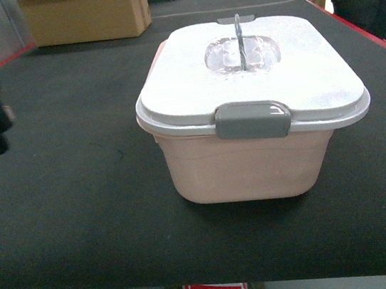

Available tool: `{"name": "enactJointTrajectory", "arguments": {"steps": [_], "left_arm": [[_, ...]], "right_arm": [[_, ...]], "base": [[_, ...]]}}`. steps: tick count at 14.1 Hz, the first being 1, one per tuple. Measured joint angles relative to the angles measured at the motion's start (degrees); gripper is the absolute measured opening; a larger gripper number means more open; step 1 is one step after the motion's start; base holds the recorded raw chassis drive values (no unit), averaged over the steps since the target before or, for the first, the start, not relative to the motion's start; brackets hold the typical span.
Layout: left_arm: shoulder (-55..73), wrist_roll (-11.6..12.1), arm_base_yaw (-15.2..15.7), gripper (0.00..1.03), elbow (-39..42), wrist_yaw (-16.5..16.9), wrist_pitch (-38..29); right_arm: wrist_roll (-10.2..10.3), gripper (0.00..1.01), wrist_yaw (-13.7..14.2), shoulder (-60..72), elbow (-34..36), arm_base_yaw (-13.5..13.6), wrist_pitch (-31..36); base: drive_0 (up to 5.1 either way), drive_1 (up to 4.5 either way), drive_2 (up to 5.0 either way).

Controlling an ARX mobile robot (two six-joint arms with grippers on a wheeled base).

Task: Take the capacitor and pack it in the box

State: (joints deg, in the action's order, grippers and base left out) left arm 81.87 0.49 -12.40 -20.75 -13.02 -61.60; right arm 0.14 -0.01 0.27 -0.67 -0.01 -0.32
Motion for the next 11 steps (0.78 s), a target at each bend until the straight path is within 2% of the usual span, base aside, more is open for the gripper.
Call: {"name": "enactJointTrajectory", "arguments": {"steps": [1, 4, 5, 6, 8, 11], "left_arm": [[-3.06, -0.11, 1.62, 0.51, 2.8, 1.44, 0.26], [-5.77, -0.13, 2.69, 0.36, 6.03, 2.89, 1.55], [-6.14, -0.13, 2.82, 0.35, 6.43, 3.06, 1.68], [-6.58, -0.13, 3.39, 0.28, 8.2, 3.85, -0.92], [-10.56, -0.13, 5.2, 0.02, 12.59, 5.68, 0.44], [-20.61, -0.28, 7.39, 0.02, 15.91, 7.72, 5.73]], "right_arm": [[0.0, 0.98, 0.02, 0.0, 0.0, 0.0, 0.04], [0.0, 0.98, 0.02, 0.0, 0.0, 0.0, 0.02], [0.0, 0.98, 0.02, 0.0, 0.0, 0.0, 0.02], [0.0, 0.98, 0.02, 0.0, 0.0, 0.0, 0.0], [0.0, 0.98, 0.02, 0.0, 0.0, 0.0, 0.02], [0.0, 0.98, 0.02, 0.0, 0.0, 0.0, 0.0]], "base": [[0.0, 0.0, 0.0], [0.0, 0.0, 0.0], [0.0, 0.0, 0.0], [0.0, 0.0, 0.0], [0.0, 0.0, 0.0], [0.0, 0.0, 0.0]]}}
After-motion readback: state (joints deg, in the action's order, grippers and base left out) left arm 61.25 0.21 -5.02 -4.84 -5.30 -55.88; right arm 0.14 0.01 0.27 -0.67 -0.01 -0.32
